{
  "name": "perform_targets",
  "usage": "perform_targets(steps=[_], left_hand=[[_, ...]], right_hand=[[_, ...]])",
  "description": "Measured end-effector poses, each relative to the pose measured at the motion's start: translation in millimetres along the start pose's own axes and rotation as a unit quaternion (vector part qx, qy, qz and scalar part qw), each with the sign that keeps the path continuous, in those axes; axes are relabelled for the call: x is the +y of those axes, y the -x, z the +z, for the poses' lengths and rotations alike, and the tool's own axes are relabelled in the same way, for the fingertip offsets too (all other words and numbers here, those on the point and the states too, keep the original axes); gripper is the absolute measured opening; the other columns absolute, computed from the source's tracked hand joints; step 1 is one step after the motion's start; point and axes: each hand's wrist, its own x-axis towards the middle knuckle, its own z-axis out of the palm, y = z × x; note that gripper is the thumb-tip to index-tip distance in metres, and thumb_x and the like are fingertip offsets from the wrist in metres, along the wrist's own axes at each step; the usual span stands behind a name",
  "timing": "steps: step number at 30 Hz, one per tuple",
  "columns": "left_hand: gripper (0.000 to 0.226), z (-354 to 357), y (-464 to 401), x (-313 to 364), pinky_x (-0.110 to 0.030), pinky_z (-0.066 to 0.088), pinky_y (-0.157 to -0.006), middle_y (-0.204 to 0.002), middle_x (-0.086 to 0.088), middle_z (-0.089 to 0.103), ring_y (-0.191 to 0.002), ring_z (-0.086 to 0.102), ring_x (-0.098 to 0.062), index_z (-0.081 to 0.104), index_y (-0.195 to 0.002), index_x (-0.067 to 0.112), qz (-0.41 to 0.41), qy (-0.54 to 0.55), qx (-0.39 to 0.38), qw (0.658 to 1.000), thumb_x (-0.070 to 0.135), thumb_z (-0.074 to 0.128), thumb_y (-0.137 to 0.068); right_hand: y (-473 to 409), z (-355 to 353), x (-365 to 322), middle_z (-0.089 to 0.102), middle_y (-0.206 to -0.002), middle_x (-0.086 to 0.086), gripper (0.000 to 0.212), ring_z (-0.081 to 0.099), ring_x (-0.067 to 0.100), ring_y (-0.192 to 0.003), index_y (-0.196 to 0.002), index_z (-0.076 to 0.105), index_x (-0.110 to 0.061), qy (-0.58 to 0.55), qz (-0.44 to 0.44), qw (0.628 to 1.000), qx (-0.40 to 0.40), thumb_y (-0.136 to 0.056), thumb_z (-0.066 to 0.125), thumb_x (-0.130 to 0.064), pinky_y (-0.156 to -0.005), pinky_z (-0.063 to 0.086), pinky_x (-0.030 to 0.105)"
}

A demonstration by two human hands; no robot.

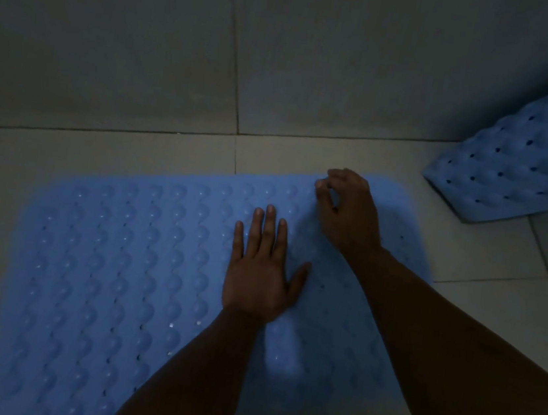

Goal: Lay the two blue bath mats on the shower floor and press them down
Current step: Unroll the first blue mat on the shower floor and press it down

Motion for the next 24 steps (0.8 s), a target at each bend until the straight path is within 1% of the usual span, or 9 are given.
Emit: perform_targets(steps=[4,7,9,11,13,16,19,21,24], left_hand=[[0.080,-4.3,-0.3,-3.3,-0.054,-0.002,-0.126,-0.171,-0.010,-0.008,-0.157,-0.015,-0.022,0.010,-0.163,0.013,-0.007,0.053,-0.037,0.998,0.062,0.014,-0.100],[0.082,-28.7,-12.7,-12.9,-0.049,-0.009,-0.126,-0.170,-0.010,-0.011,-0.157,-0.014,-0.022,0.008,-0.163,0.014,0.006,0.100,-0.122,0.987,0.059,0.025,-0.097],[0.075,-62.9,-27.8,-24.9,-0.043,0.006,-0.126,-0.171,-0.014,0.004,-0.158,0.006,-0.027,0.010,-0.163,0.014,-0.009,0.160,-0.190,0.969,0.049,0.040,-0.104],[0.070,-95.3,-33.8,-43.3,-0.042,0.024,-0.122,-0.165,-0.017,0.027,-0.151,0.028,-0.034,0.016,-0.163,0.016,-0.040,0.193,-0.165,0.966,0.042,0.046,-0.105],[0.066,-109.4,-27.3,-64.6,-0.047,0.023,-0.122,-0.162,-0.015,0.034,-0.151,0.028,-0.035,0.021,-0.162,0.014,-0.045,0.149,-0.099,0.983,0.035,0.046,-0.104],[0.064,-105.6,-4.5,-90.3,-0.054,0.020,-0.124,-0.163,-0.011,0.034,-0.154,0.019,-0.036,0.023,-0.160,0.011,-0.067,0.093,-0.059,0.992,0.032,0.043,-0.103],[0.063,-102.8,17.9,-103.0,-0.054,0.016,-0.125,-0.165,-0.009,0.030,-0.156,0.011,-0.034,0.022,-0.161,0.012,-0.070,0.058,-0.042,0.995,0.034,0.038,-0.104],[0.062,-102.1,27.2,-107.5,-0.053,0.013,-0.126,-0.166,-0.008,0.027,-0.157,0.006,-0.033,0.022,-0.161,0.013,-0.057,0.041,-0.030,0.997,0.036,0.036,-0.105],[0.062,-99.8,32.5,-117.8,-0.052,0.011,-0.127,-0.166,-0.008,0.028,-0.157,0.005,-0.032,0.024,-0.160,0.013,-0.050,0.027,-0.004,0.998,0.035,0.036,-0.104]], right_hand=[[10.6,2.9,-1.4,0.066,-0.120,0.011,0.038,0.054,0.031,-0.122,-0.103,0.073,-0.012,0.005,0.004,0.999,-0.032,-0.100,0.047,-0.040,-0.105,0.044,0.040],[2.4,-7.3,-18.3,0.068,-0.111,0.012,0.044,0.060,0.031,-0.112,-0.102,0.073,-0.010,0.008,-0.003,0.997,-0.071,-0.098,0.042,-0.041,-0.098,0.045,0.035],[-10.3,-16.4,-35.5,0.069,-0.114,0.013,0.036,0.063,0.033,-0.109,-0.107,0.072,-0.010,0.036,0.051,0.984,-0.167,-0.097,0.045,-0.033,-0.097,0.049,0.036],[-18.1,-21.2,-56.6,0.068,-0.124,0.013,0.031,0.062,0.034,-0.116,-0.113,0.071,-0.010,0.099,0.098,0.945,-0.295,-0.096,0.049,-0.022,-0.102,0.050,0.042],[-16.2,-18.8,-78.2,0.067,-0.126,0.015,0.031,0.062,0.035,-0.116,-0.114,0.070,-0.008,0.133,0.107,0.927,-0.335,-0.092,0.051,-0.018,-0.101,0.051,0.042],[3.8,0.8,-109.6,0.059,-0.136,0.017,0.035,0.054,0.036,-0.127,-0.122,0.064,-0.008,0.119,0.090,0.939,-0.310,-0.096,0.047,-0.023,-0.106,0.046,0.042],[51.2,35.7,-128.2,0.030,-0.160,0.018,0.047,0.021,0.035,-0.151,-0.143,0.047,-0.008,0.117,0.049,0.961,-0.246,-0.101,0.038,-0.028,-0.120,0.027,0.051],[83.3,56.7,-126.8,0.022,-0.163,0.020,0.058,0.014,0.037,-0.153,-0.150,0.038,-0.004,0.122,0.014,0.972,-0.201,-0.101,0.032,-0.036,-0.120,0.022,0.057],[111.6,78.8,-118.1,0.011,-0.165,0.022,0.084,0.006,0.038,-0.154,-0.156,0.023,-0.001,0.161,-0.017,0.967,-0.196,-0.096,0.026,-0.059,-0.123,0.011,0.056]])
